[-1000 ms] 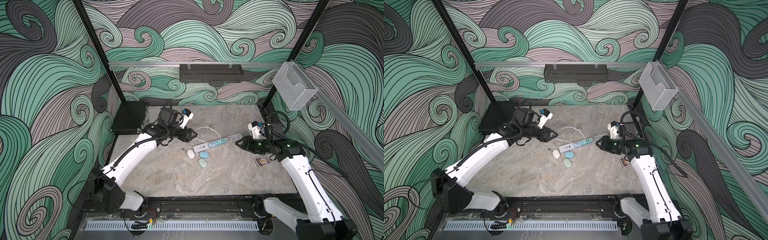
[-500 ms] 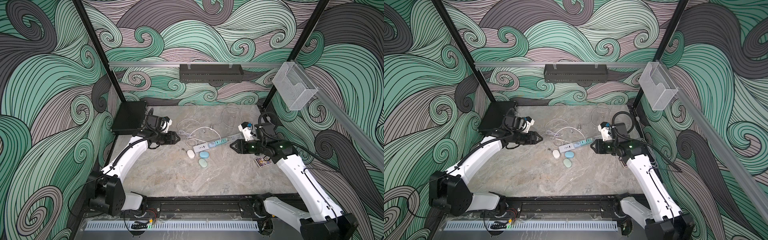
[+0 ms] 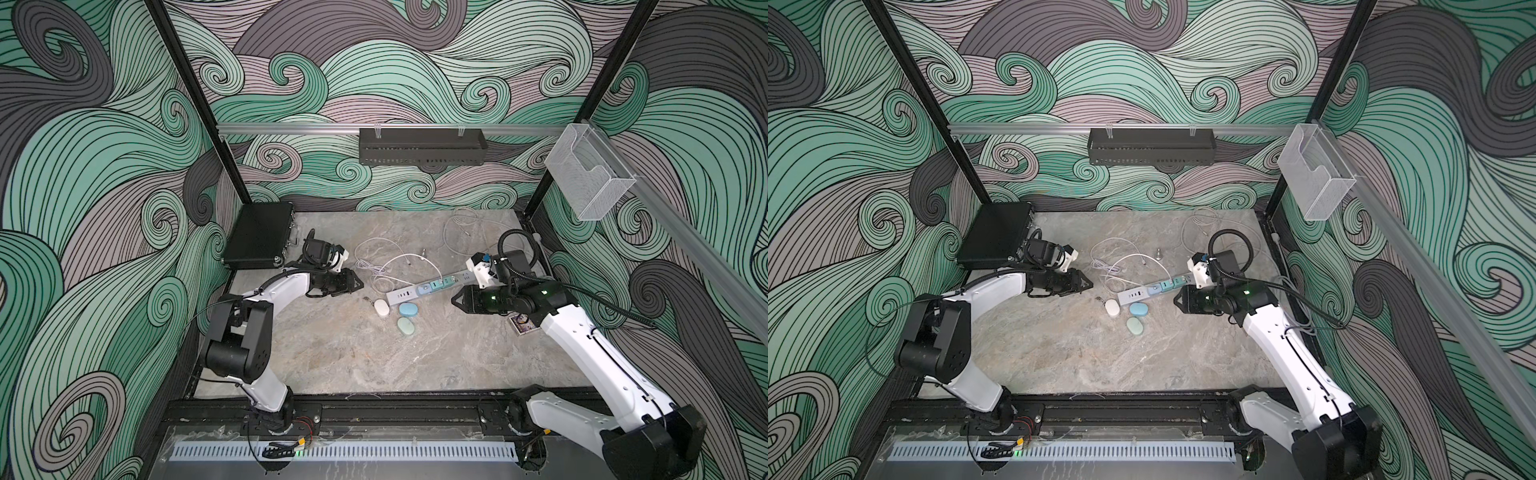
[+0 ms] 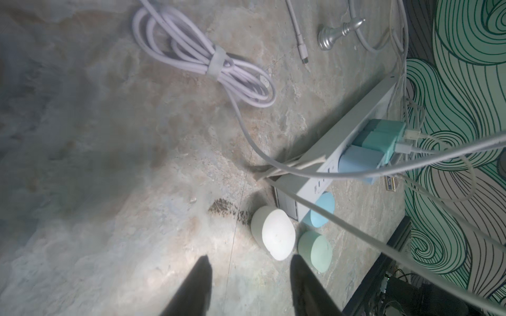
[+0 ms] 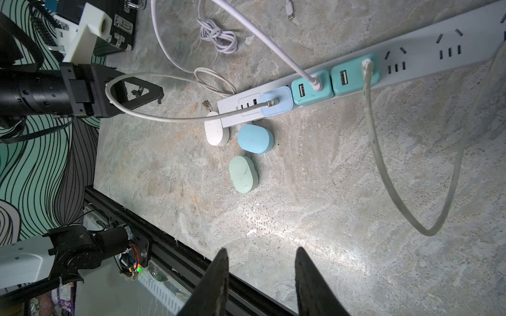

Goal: Charge the bluetooth headset
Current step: Pick up the charging cable from the center of the board.

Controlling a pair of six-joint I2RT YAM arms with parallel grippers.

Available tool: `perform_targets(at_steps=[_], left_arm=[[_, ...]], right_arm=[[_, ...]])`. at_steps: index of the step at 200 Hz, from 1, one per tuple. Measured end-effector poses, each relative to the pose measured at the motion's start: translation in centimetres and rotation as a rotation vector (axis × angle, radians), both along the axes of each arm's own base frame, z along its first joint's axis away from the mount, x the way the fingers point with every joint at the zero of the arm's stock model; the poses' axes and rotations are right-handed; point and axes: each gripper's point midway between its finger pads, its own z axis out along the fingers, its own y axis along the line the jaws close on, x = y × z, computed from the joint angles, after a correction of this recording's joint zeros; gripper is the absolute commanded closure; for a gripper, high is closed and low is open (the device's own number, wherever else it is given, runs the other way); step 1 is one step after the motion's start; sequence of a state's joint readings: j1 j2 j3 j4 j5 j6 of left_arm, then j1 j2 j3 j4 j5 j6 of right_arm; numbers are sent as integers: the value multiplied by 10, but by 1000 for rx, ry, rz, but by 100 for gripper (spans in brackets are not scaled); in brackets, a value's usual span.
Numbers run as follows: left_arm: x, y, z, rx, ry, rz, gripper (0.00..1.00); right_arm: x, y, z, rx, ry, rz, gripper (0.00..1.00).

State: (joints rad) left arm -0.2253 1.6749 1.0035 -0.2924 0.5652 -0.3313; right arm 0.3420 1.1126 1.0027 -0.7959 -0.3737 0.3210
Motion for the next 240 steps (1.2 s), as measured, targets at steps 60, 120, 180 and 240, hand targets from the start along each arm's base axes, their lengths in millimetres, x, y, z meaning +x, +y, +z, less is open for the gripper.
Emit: perform_targets(at_steps=[60,120,180,240], left_arm=[[18,-14,-18,-33,-30,5,65],[16,-46,-38,-21,-47,-55,62],[29,-48,-44,-18,-74,-12,63],[40,-56,-44,-38,-147,41,63]], right_arm=[[9,5,1,25,-9,-9,59],[11,9,0,42,-4,-4,56],[9,9,9,55,-37,-2,56],[6,9,6,62,-28,-3,56]])
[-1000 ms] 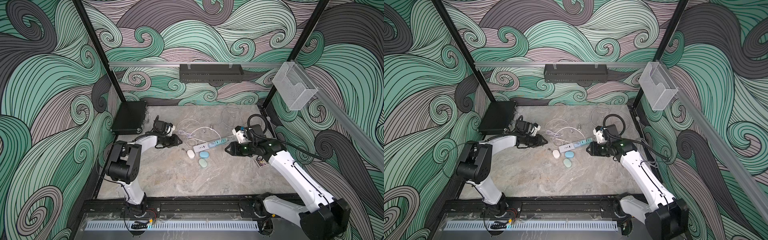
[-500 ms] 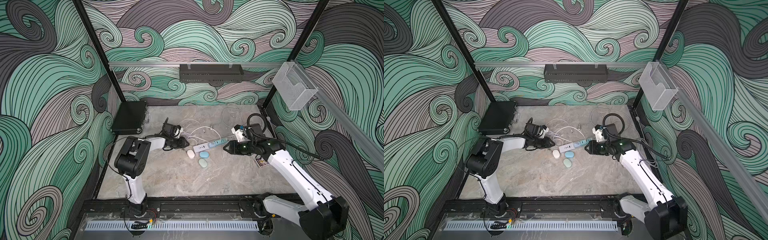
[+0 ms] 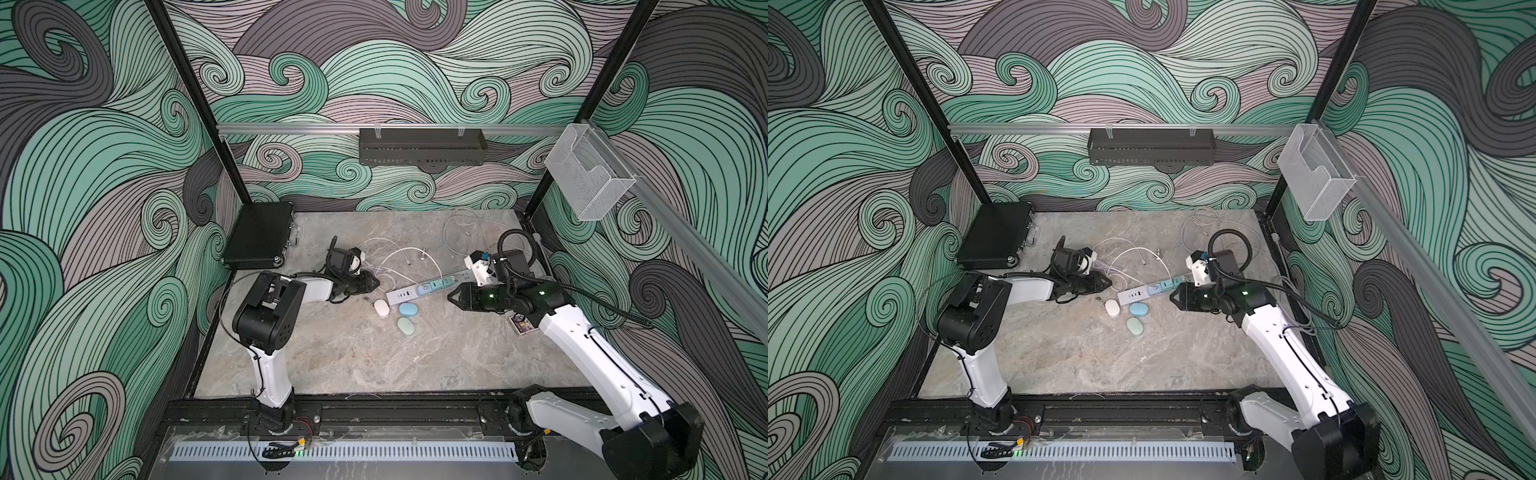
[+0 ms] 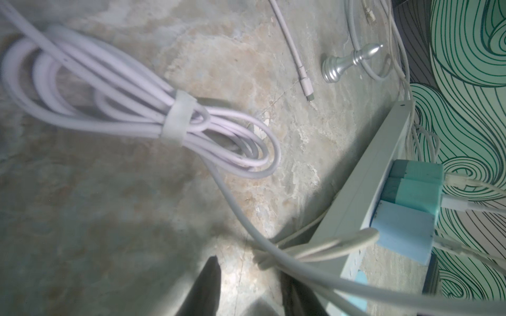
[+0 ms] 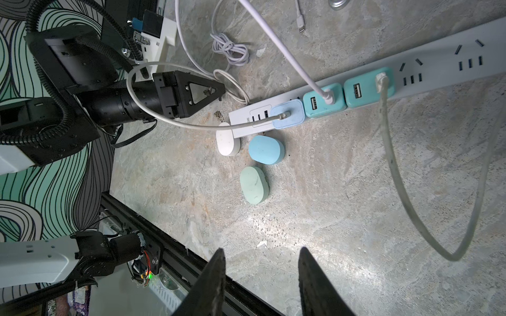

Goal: Charge the bluetooth headset
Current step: Pick up the charging cable from the center of the board.

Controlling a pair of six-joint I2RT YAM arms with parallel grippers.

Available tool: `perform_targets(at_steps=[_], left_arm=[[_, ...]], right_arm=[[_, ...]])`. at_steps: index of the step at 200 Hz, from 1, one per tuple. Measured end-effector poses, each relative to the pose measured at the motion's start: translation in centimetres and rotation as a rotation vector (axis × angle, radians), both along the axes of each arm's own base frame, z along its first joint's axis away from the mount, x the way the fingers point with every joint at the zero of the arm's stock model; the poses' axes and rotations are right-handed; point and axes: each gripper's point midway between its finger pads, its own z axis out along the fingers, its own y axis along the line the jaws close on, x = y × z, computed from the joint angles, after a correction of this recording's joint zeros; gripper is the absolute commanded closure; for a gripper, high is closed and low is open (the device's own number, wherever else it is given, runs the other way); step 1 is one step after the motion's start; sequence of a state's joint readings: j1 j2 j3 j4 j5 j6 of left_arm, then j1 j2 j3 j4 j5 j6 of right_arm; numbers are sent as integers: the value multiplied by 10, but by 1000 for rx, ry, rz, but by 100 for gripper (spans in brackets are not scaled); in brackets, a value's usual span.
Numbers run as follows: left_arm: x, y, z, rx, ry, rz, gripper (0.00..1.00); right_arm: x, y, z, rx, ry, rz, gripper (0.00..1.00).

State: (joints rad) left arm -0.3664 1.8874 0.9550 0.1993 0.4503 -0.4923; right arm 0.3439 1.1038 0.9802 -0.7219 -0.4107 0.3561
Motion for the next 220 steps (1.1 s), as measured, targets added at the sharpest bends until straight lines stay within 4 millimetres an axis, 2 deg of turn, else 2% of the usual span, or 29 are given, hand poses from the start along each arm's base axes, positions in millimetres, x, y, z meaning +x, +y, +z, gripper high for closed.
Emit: perform_targets(at_steps=[42,90,115,123,137,173,186,203,220], left_arm=[[7,-12,-10,-14,-23,16,67],[8,-23,-8,-11,-39,46,99],[3,-18,4,10,-28,61,100],[1,-16,14,26,-24,61,100],[0,-15,43,46,-48,51,100],[-2,-18,159,34,-170,2,100],[-7,-19,189,25,-197,-25,100],[-17,-20,207,21,-190,-62,100],[-27,-19,203,34,-142,-88,100]], right_arm=[[-2,3,1,17,8,11,57],[-6,7,1,51,35,18,65],[-10,9,-2,66,54,17,66],[-12,9,-4,68,59,19,67],[-17,8,-7,70,61,24,66],[-20,7,2,61,-17,71,63],[-19,7,9,64,-60,91,64],[-17,10,16,75,-108,111,65],[-13,12,22,78,-152,129,66]])
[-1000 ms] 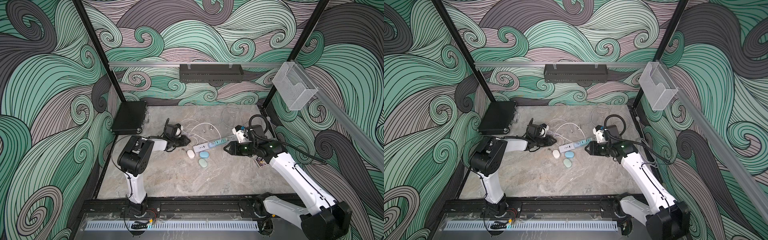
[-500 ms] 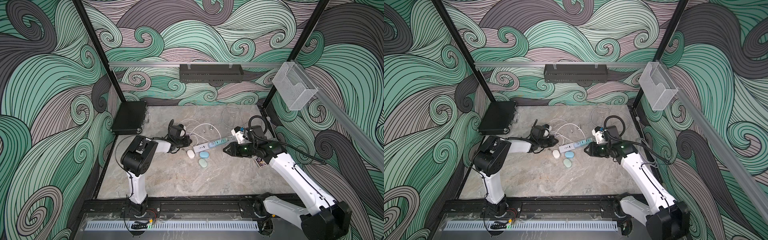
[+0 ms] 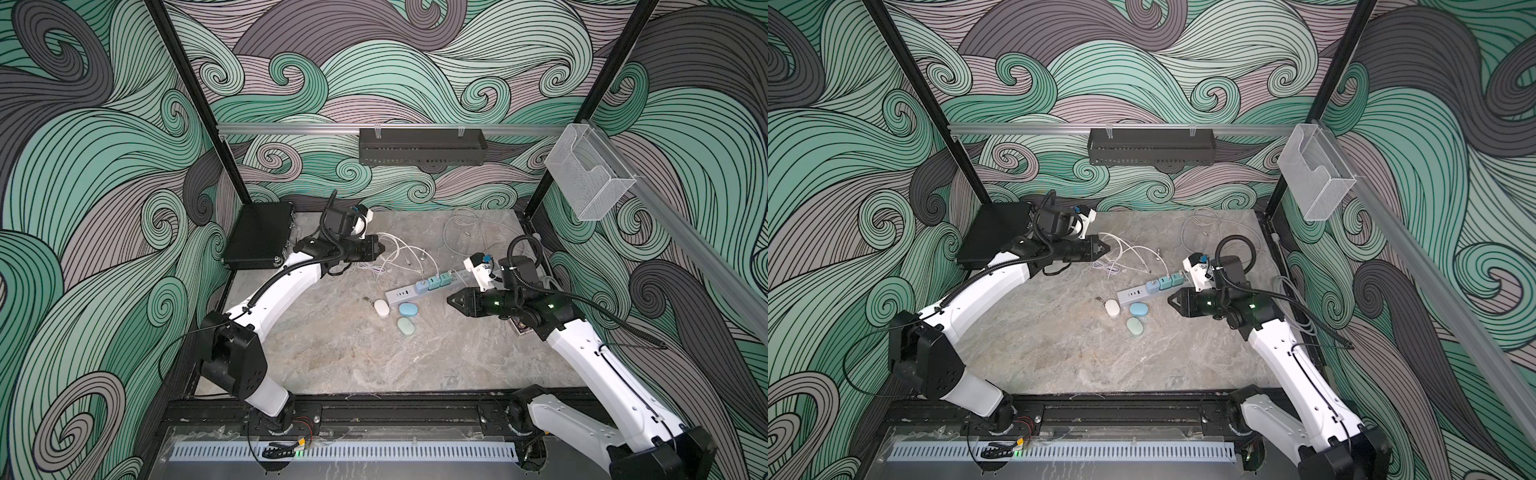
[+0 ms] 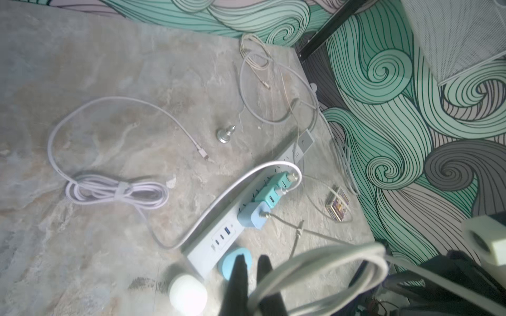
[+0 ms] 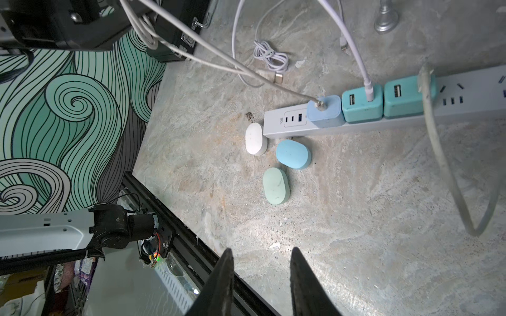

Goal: Charge the bluetooth headset
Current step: Pick up the charging cable from the center of the board.

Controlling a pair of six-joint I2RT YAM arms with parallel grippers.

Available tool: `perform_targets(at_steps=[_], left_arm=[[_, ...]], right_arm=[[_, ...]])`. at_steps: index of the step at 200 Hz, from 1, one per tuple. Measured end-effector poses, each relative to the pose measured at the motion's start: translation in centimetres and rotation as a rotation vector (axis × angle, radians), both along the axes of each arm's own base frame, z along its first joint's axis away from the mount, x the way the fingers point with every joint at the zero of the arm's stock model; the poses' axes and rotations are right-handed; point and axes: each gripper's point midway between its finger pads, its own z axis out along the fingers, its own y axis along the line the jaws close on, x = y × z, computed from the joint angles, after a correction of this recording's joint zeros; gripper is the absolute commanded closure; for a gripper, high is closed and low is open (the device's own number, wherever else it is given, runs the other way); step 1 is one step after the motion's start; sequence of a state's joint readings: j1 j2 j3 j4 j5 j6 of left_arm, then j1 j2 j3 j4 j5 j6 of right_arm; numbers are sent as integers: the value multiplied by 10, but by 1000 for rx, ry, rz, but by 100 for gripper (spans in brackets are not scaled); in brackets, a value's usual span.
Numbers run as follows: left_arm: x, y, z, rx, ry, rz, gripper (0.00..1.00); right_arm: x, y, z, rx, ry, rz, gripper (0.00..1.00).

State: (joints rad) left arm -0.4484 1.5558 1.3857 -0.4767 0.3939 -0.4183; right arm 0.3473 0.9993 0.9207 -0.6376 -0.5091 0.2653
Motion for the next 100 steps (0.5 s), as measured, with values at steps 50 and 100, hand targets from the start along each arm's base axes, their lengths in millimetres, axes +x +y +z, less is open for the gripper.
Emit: perform_targets(at_steps=[50,100], left_arm=[[-25,9,-21,86,139,-36,100],[-38,9,-12,125,143,-116,100]], right_arm=[[-5,14,14,7,-99,124,67],[-17,38,18,42,-110,280,64]])
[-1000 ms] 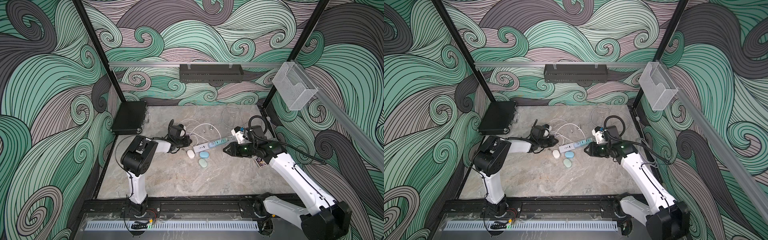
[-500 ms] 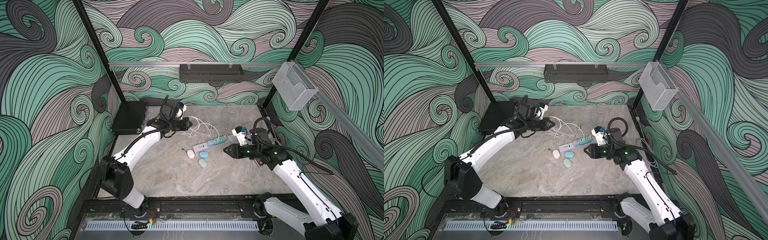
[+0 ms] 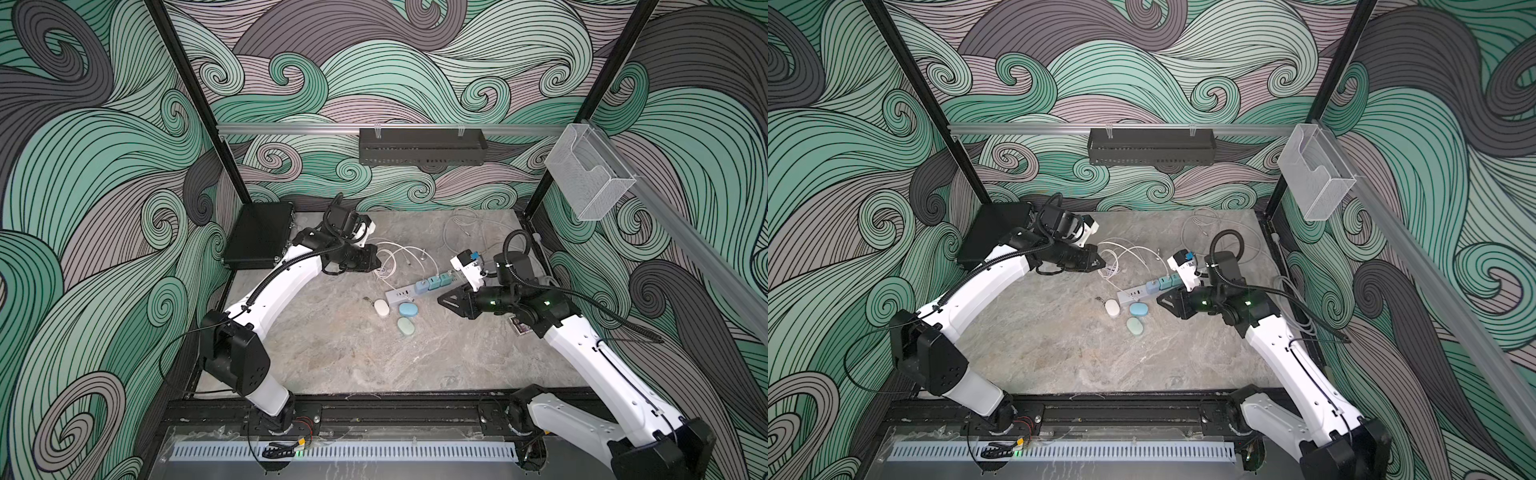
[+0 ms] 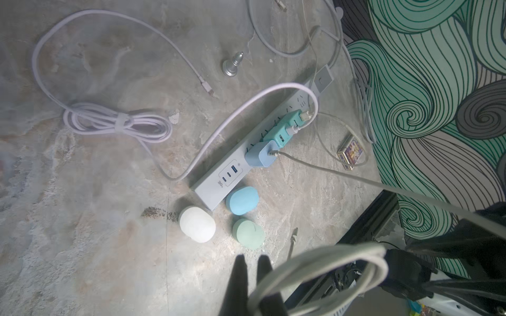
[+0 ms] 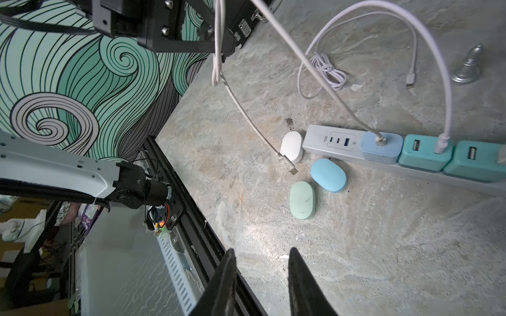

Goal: Charge the bluetooth headset
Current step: Pick up the charging cable from the center of the board, then adjust the charging cable.

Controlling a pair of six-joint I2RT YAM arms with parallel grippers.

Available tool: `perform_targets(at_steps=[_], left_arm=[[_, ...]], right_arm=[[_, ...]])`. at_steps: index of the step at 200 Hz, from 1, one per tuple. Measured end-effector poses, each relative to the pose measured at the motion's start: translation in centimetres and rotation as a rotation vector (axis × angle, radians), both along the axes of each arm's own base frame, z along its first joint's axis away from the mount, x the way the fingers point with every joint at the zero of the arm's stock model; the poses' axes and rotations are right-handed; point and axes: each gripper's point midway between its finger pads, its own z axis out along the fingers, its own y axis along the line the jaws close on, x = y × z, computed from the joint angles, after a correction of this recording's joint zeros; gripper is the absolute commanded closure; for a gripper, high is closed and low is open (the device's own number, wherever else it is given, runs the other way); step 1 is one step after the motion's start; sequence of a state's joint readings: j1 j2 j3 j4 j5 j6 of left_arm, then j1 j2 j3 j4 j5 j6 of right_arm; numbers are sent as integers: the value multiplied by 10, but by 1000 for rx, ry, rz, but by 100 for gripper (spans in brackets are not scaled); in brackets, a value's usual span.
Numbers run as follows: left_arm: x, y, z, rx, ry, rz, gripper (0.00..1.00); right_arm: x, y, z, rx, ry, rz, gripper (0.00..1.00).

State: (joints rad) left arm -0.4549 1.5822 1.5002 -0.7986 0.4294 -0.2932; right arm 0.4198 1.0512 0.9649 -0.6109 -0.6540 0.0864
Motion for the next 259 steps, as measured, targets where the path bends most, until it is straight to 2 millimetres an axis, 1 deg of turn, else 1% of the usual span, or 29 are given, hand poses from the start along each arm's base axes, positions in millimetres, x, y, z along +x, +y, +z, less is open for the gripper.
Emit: perform_targets(at_steps=[22,45,64,97,129,154,181,259], left_arm=[[-7,-2,-1,-3,9,-41,100],[-12,-4,-1,-7,8,-85,100],[-16,-6,-1,-13,7,-119,100],[-22,-10,5,-40,-4,-169,100],[-27,-14,14,-75,-24,-204,100],[-31,-17,19,-97,-36,-230,100],[-33,-19,21,-110,-37,-248,100],[-36,-21,23,-124,-43,-274,100]], right_arm=[[-7,14,-4,-9,35,75,63],[-10,26,-9,-38,68,127,63],[-11,30,-13,-59,90,151,64],[-12,38,-19,-97,114,195,62],[-13,46,-32,-135,148,238,62],[-10,51,-40,-160,165,258,63],[-8,54,-44,-178,161,275,66],[-3,59,-46,-207,121,312,66]])
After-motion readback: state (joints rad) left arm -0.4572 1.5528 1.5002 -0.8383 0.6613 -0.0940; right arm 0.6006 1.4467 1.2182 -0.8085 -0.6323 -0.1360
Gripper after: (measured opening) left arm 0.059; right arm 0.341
